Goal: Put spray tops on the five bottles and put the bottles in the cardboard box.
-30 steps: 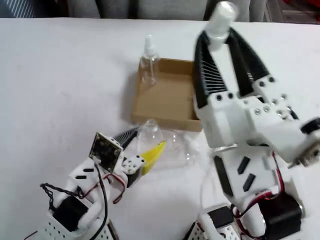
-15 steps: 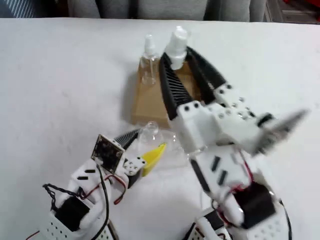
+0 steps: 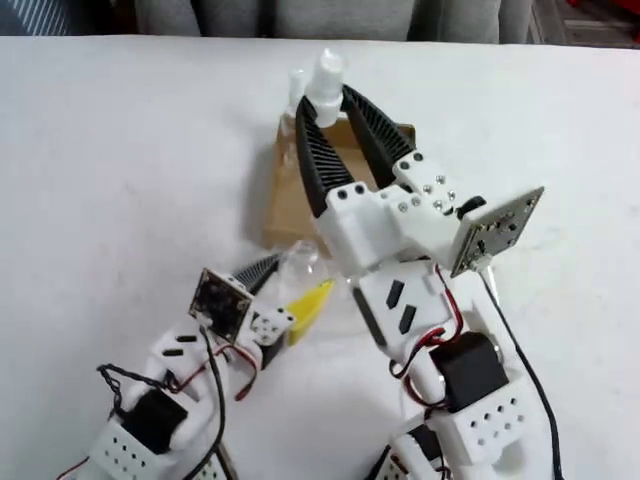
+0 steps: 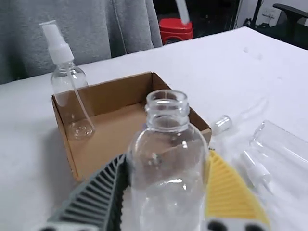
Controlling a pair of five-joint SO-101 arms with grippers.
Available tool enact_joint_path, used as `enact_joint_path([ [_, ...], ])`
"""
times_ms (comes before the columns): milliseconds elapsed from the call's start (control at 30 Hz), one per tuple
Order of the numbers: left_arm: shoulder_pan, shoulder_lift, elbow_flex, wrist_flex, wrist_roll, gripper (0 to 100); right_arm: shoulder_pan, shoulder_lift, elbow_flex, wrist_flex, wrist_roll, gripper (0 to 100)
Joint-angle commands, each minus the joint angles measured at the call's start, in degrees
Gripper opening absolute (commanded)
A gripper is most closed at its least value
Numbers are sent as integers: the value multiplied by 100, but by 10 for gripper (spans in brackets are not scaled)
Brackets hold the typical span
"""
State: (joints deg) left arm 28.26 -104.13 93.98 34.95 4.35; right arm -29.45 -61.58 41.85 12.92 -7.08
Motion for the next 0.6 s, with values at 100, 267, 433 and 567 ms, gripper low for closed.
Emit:
enact_joint_path([
  [100,-242,-101,79,-536,-53,20,-66,-251,448,-312,-70,14],
  [267,-207,-101,79,-519,-70,20,-40,-356,756,-760,-44,14],
  [433,-224,-101,211,-563,-88,20,-66,-374,765,-769,-70,14],
  [567,-242,-101,299,-756,-88,20,-75,-347,791,-769,-70,14],
])
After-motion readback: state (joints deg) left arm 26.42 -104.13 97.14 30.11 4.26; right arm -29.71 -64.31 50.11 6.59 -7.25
